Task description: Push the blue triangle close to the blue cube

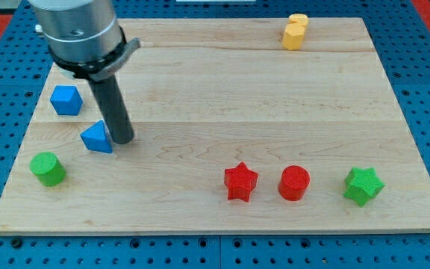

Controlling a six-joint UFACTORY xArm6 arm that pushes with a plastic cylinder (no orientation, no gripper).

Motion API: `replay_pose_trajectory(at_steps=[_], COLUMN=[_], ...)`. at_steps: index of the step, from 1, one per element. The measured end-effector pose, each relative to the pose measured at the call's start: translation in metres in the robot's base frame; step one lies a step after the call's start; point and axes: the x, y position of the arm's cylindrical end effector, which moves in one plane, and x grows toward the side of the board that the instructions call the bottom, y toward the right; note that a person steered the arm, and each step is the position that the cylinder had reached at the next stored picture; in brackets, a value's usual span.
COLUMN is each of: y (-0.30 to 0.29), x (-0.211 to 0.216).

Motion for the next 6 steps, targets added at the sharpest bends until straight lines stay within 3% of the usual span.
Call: replay_pose_trajectory(at_steps=[1, 2, 4, 6], y=[0.011, -0.024, -0.089, 0.016], x=[0.022, 0.019, -0.060, -0.061])
